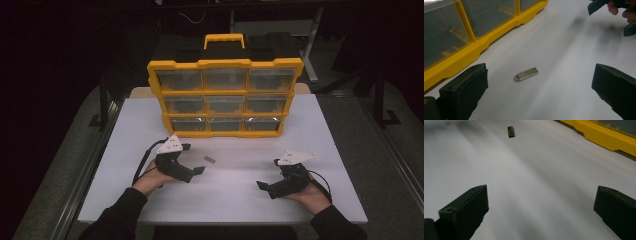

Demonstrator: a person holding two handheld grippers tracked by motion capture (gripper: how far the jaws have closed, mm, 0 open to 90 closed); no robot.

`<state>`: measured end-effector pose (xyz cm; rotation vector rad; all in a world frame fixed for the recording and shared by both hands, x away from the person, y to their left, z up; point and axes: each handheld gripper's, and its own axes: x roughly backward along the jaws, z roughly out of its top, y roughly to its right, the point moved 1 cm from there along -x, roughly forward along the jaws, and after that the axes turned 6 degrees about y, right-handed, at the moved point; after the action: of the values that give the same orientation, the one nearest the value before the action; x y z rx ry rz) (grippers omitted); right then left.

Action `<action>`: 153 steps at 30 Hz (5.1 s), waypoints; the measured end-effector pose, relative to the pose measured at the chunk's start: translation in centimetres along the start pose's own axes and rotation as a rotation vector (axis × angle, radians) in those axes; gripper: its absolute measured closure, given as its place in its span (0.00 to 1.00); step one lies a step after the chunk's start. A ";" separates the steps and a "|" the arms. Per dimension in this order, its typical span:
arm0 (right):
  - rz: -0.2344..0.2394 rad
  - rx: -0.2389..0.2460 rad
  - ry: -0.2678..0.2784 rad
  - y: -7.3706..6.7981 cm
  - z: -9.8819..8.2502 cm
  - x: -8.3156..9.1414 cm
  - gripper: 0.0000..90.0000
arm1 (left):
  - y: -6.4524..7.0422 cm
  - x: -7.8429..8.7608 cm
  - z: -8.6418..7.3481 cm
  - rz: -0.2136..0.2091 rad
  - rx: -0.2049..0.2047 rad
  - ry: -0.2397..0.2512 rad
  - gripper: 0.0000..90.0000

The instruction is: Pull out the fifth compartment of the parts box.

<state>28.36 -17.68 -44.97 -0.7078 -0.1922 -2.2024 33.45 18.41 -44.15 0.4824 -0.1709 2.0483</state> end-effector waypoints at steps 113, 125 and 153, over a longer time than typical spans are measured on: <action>-0.002 0.011 0.000 0.0 0.0 -0.1 0.00 | 1.2 -6.4 3.3 -0.008 -0.126 0.056 0.00; 0.004 0.009 0.003 -0.1 0.0 0.0 0.00 | 1.4 -6.6 3.2 0.020 -0.215 0.037 0.00; -0.001 0.007 0.001 0.0 -0.1 0.1 0.00 | 1.9 -6.0 2.6 0.090 -0.366 0.027 0.00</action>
<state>28.25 -17.78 -45.02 -0.7023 -0.1997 -2.2024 35.13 11.80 -44.07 0.2224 -0.5485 2.0493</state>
